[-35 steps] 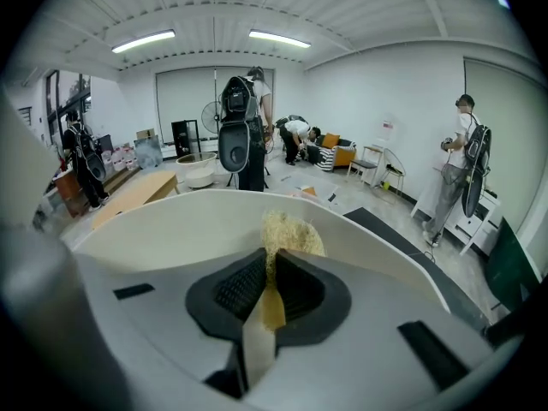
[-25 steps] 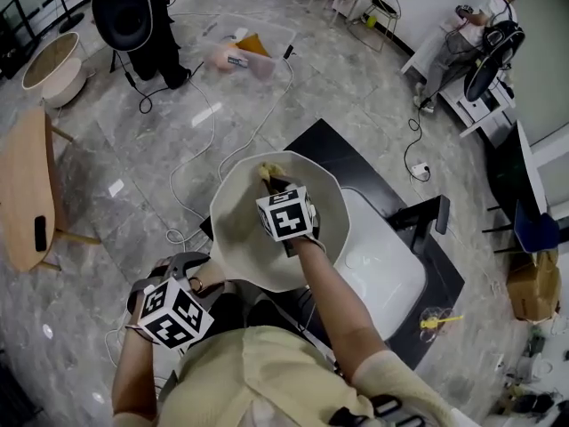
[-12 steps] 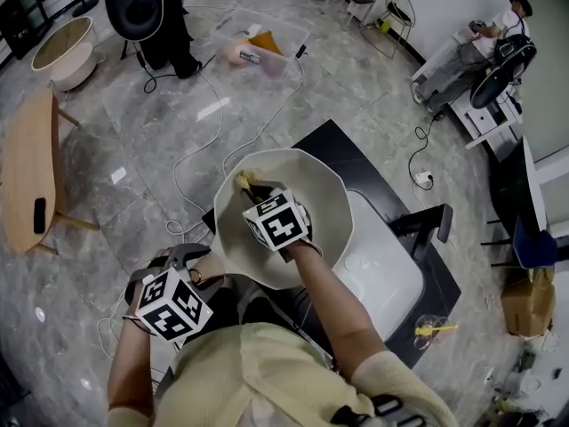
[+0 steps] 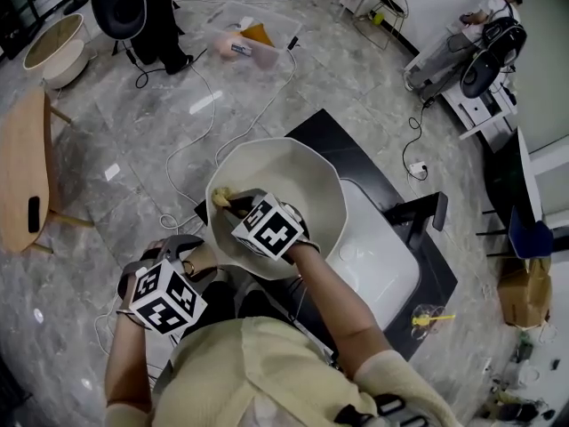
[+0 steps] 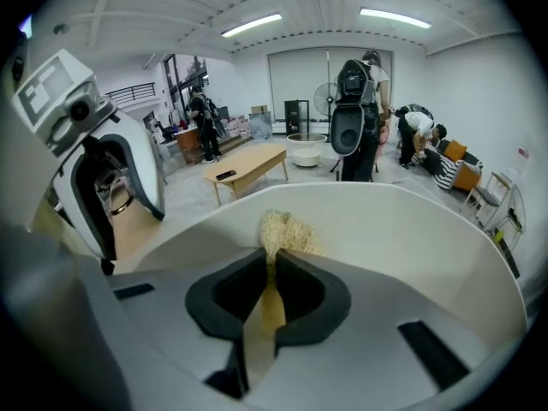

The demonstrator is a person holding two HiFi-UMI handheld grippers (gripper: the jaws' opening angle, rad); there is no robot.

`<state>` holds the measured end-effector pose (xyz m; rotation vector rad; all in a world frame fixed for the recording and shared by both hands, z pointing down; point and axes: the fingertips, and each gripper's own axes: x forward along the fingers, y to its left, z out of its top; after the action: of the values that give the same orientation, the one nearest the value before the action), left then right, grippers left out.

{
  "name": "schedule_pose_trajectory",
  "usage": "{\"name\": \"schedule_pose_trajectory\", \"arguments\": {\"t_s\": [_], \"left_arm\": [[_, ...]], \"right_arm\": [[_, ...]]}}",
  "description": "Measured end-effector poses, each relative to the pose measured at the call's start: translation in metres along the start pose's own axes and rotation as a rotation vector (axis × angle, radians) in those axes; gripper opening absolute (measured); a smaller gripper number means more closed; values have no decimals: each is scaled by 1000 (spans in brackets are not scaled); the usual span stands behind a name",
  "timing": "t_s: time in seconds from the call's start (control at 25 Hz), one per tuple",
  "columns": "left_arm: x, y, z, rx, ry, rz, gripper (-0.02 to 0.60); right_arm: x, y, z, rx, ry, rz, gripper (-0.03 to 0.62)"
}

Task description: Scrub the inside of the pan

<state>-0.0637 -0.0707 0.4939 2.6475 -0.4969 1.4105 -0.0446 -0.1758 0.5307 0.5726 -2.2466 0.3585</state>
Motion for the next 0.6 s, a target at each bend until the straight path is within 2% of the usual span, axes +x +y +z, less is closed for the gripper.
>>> {"name": "schedule_pose_trajectory", "arguments": {"t_s": [0.32, 0.6], "left_arm": [[0, 1, 0, -4, -2, 12, 232], [1, 1, 0, 0, 3, 16, 232]], "right_arm": [[-9, 34, -16, -93, 53, 136, 44], [-25, 62, -45, -193, 173, 295, 44]]}}
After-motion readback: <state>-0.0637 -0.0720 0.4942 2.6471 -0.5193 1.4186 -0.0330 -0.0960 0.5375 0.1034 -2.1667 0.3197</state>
